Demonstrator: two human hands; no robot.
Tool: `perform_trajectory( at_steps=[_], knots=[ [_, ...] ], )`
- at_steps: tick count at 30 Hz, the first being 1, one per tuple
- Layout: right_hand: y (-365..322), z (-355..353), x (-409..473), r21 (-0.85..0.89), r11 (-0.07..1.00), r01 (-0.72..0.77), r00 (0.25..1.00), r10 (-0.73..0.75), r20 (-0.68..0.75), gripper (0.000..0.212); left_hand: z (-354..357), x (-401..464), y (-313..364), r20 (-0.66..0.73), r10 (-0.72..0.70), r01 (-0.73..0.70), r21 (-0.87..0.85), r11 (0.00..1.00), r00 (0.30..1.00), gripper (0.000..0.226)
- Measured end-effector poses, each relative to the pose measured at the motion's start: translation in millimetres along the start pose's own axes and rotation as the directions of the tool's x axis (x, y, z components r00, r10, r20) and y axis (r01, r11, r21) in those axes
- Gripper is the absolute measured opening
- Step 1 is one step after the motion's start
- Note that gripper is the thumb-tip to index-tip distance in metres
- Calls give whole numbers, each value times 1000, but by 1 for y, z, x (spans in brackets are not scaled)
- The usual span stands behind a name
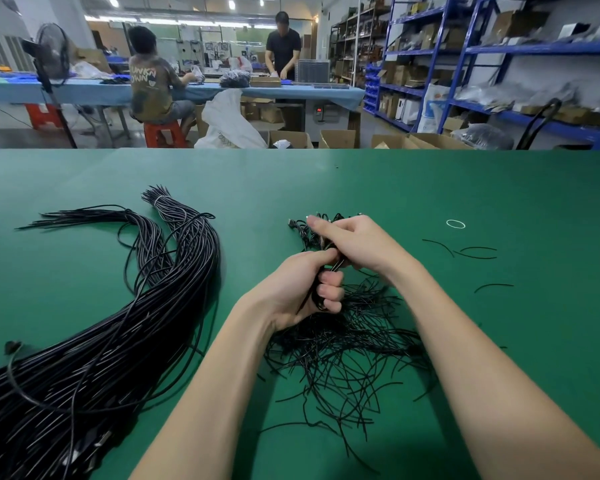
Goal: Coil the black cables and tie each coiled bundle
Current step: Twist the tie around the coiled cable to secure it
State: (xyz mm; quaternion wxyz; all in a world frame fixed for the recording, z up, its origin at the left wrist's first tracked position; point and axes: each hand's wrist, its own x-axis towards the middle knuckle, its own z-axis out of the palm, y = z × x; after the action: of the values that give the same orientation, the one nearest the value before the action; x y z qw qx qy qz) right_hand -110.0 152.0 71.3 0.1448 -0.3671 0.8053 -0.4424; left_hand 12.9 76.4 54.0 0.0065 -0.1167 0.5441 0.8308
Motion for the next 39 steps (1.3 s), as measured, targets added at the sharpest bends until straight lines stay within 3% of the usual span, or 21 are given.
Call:
perform_trajectory(
  at_steps=[2, 6, 12, 20, 25, 28, 35, 39],
  knots=[
    [4, -4, -5, 27, 1000, 14, 998, -16, 67, 45, 2, 1, 0, -16, 14, -13, 39, 999, 1000, 25],
    [9, 2, -8, 182, 982, 46, 999, -41, -27, 51, 4, 0, 0, -33, 20, -18, 51, 999, 999, 19],
    [7, 10, -12, 321, 931, 175, 984, -154, -88, 36, -3, -5, 8, 113, -29, 41, -102, 994, 993, 28],
    [8, 18, -11, 139, 975, 175, 907, -105, -407, 52, 9, 2, 2, 54, 15, -8, -128, 992, 998, 18],
    [10, 7, -4, 37, 990, 135, 918, -111, -381, 45, 5, 2, 1, 36, 96, -93, -95, 991, 995, 8],
    [7, 3, -2, -21, 988, 150, 914, -147, -378, 43, 5, 2, 1, -44, 125, -129, -91, 988, 991, 11],
    [5, 4, 2, -66, 992, 104, 905, -122, -408, 44, -3, 4, -2, -166, 51, -87, -218, 972, 985, 4],
    [6, 4, 4, -55, 992, 115, 878, -127, -461, 51, -6, 5, -3, -208, 45, -97, -247, 964, 977, 12]
  ],
)
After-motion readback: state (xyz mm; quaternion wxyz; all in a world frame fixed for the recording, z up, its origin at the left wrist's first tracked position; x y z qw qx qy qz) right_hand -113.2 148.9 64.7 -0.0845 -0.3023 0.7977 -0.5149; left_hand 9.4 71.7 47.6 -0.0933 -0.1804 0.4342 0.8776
